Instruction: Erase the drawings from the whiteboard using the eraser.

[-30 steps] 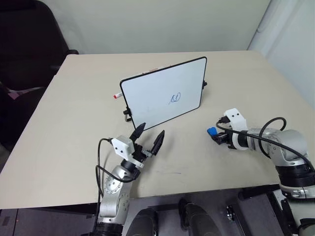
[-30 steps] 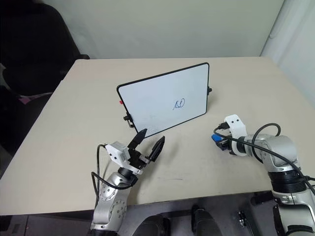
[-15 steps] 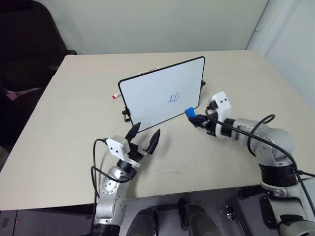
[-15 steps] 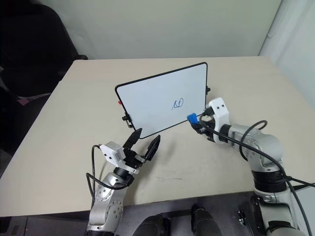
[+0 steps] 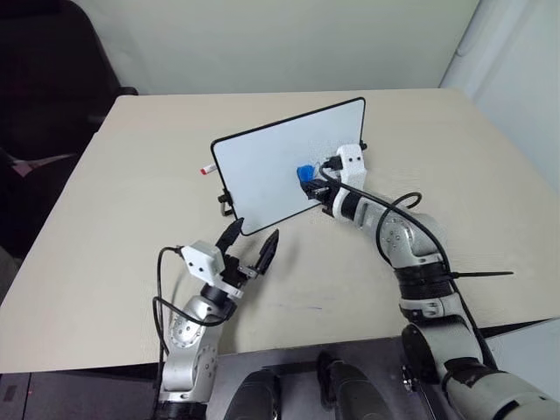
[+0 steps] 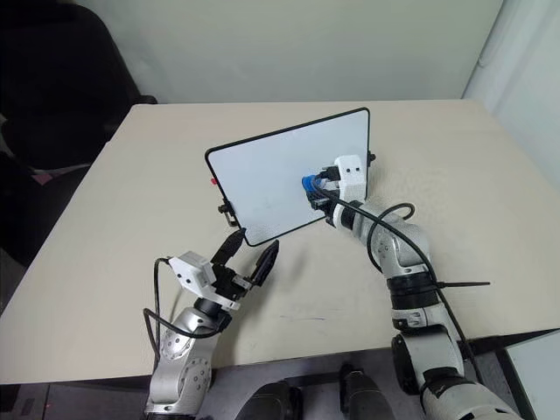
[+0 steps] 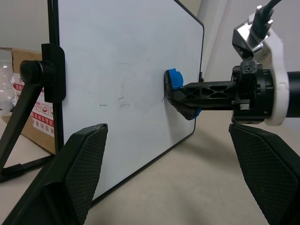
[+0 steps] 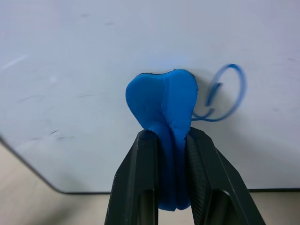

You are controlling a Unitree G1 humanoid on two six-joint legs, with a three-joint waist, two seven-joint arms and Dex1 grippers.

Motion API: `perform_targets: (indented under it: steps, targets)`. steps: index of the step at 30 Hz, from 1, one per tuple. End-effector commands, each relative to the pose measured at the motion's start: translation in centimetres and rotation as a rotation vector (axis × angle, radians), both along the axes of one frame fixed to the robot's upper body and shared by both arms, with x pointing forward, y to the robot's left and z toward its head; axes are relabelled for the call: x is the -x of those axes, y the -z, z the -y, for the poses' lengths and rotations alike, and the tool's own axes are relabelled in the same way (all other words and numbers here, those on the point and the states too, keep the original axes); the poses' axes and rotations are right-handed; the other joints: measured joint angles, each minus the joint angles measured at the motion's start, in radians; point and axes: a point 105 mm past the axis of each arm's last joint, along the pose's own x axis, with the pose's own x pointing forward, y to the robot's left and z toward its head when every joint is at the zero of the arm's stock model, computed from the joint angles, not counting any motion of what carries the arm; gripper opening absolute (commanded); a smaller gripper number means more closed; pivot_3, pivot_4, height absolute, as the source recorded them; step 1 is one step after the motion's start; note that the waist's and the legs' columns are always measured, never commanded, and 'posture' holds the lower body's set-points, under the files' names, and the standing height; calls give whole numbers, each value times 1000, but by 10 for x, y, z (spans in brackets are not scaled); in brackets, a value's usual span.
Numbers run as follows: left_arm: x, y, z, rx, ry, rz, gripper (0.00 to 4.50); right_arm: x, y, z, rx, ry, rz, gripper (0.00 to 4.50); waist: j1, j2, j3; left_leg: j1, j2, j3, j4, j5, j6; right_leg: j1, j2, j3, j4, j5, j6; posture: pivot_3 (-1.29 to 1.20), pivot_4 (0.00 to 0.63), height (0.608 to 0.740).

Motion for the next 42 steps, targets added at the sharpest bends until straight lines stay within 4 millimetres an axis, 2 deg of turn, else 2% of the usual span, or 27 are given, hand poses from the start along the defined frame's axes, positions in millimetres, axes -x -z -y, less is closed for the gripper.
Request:
perform_targets:
  steps: [1, 8, 12, 16, 20, 25, 30, 32, 36, 42]
  targets:
    - [4, -14, -1, 9, -5, 52, 4500, -12, -15, 11, -7, 111, 63, 426, -2, 0, 0, 0, 0, 0, 0, 1, -1, 0, 0, 0, 0, -2, 3, 0, 150, 740]
    - [6, -14, -1, 10, -8, 52, 4500, -24, -9, 25, -30, 223, 35, 426, -5, 0, 0, 0, 0, 0, 0, 7, 2, 0, 0, 0, 0, 1, 0, 0, 150, 740]
    - [6, -14, -1, 10, -8, 53, 4500, -27, -5, 22, -31, 236, 22, 426, -8, 0, 0, 0, 0, 0, 0, 7, 1, -1, 0, 0, 0, 1, 1, 0, 150, 740]
    - [6, -14, -2, 11, -7, 53, 4500, -22, -1, 6, -23, 188, 22, 426, -15, 0, 0, 0, 0, 0, 0, 4, -2, -3, 0, 0, 0, 2, 2, 0, 150, 740]
    - [7, -15, -3, 9, -6, 53, 4500, -5, 0, -28, 0, 48, 31, 426, -25, 0, 0, -1, 1, 1, -2, 3, -2, -5, 0, 0, 0, 2, 2, 0, 150, 740]
    - [7, -15, -2, 10, -1, 53, 4500, 10, 6, -56, 31, -57, 24, 426, -34, 0, 0, -1, 2, 3, -5, 3, -2, -7, 1, 0, 1, 3, 1, 0, 150, 740]
    - [8, -16, -4, 10, -4, 53, 4500, 23, 4, -82, 56, -168, 52, 426, -40, 0, 0, 0, 3, 4, -5, 3, -2, -9, 2, -1, 1, 4, -1, 0, 150, 740]
    - [9, -16, -5, 11, -5, 53, 4500, 25, 3, -87, 64, -182, 61, 426, -41, 0, 0, 0, 3, 4, -5, 3, -2, -9, 2, -1, 1, 5, -2, 0, 150, 740]
    - [9, -16, -6, 12, -8, 53, 4500, 14, -2, -78, 47, -121, 64, 426, -41, 0, 0, 0, 3, 4, -4, 3, -3, -9, 2, -1, 1, 5, -2, 0, 150, 740]
    - [10, -16, -9, 14, -12, 50, 4500, -4, -24, -52, -45, -7, 101, 426, -39, 0, 0, -1, 3, 4, -4, 4, -3, -9, 2, -1, 1, 6, -3, 0, 150, 740]
